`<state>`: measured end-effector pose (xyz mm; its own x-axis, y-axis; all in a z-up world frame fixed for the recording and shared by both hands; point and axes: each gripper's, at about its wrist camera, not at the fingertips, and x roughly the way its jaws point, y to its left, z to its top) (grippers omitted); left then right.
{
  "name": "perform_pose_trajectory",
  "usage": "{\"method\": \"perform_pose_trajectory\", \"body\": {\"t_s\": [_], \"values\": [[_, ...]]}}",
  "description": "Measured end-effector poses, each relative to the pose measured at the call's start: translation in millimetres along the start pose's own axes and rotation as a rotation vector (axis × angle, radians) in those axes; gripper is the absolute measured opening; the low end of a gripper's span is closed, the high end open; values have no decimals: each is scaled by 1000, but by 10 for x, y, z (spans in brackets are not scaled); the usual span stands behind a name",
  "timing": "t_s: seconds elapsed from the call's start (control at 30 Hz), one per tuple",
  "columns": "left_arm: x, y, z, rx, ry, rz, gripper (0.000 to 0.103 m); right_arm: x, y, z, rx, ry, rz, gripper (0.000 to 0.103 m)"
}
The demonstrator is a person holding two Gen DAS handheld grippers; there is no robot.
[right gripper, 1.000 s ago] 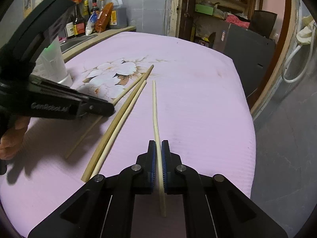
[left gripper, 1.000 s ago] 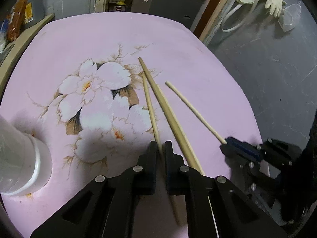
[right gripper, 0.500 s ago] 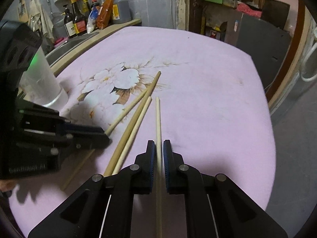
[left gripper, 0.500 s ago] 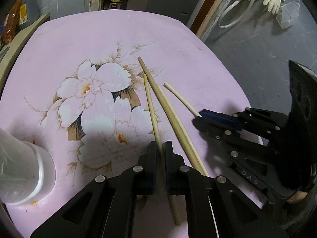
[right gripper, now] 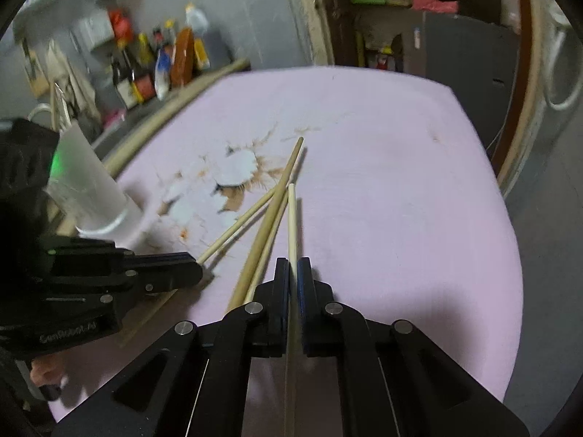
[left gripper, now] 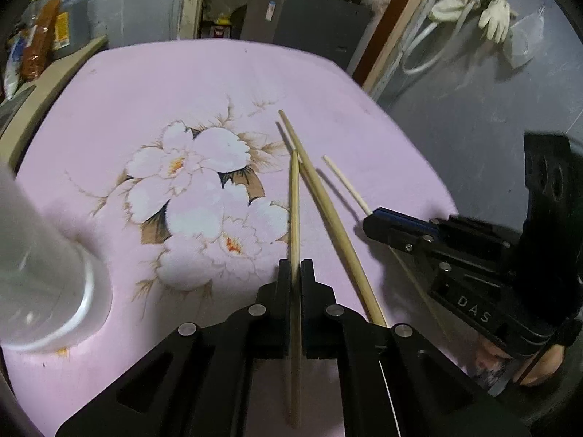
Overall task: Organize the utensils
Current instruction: 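Lift both chopsticks and carry them to the white holder with both tools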
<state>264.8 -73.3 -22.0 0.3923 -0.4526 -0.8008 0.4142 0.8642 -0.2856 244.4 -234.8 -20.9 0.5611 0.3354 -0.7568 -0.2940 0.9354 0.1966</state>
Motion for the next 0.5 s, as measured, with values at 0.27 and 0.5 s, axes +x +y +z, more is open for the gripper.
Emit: {"method": "perform_pose_trajectory", "body": {"t_s": [0.27, 0.5], "values": [[-612, -72, -242, 36, -314, -10, 2, -585, 328, -150, -21, -324, 22, 3], [-1034, -111, -307, 23, -574, 3, 2, -913, 634, -133, -65, -583, 34, 3]]}}
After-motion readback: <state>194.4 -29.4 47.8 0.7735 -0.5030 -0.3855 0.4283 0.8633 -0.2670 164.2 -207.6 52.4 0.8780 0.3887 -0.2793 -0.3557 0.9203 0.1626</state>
